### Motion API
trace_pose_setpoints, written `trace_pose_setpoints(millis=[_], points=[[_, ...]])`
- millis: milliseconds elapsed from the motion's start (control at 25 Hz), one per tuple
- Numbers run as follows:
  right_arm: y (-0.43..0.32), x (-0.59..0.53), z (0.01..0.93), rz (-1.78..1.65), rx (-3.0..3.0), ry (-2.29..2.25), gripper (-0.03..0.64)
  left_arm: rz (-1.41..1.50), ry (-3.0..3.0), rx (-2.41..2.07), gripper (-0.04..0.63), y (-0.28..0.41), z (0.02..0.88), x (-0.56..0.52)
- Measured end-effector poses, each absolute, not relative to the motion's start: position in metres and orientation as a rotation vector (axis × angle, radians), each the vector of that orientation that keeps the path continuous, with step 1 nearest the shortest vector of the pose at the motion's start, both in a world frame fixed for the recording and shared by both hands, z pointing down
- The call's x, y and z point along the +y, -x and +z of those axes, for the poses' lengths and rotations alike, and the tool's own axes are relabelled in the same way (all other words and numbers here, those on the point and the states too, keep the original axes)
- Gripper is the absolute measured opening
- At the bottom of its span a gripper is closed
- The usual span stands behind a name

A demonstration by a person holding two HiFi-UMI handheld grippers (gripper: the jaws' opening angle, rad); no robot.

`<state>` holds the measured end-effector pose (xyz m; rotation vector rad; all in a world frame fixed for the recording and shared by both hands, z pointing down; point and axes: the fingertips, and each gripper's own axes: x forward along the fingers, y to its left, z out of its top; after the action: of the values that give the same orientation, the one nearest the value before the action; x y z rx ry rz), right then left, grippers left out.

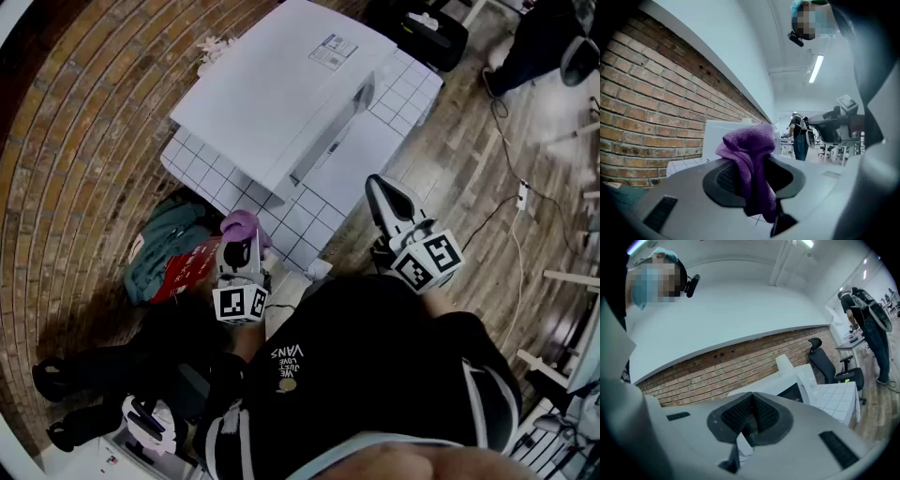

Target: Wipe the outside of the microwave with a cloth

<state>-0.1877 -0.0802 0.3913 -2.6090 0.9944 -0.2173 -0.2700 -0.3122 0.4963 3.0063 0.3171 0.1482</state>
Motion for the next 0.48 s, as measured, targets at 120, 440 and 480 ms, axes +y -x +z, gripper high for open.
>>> trace_pose_setpoints(millis=[120,440,480], points=[[0.181,-0.045,0.390,-0.213,0.990,2.608,0.000,0.116,-2.981,0.242,0.130,0.271,0.482,-0.284],[0.154,0.075,0.391,-0.211,1.013,2.605,-0.001,0.030,-2.985,0.165,0.130,0.241,0.454,-0.170],[0.149,0.091,0.391,-0.210,1.020,2.605,-0.001,0.020,-2.990,0.169,0.130,0.234,0.452,-0.152]])
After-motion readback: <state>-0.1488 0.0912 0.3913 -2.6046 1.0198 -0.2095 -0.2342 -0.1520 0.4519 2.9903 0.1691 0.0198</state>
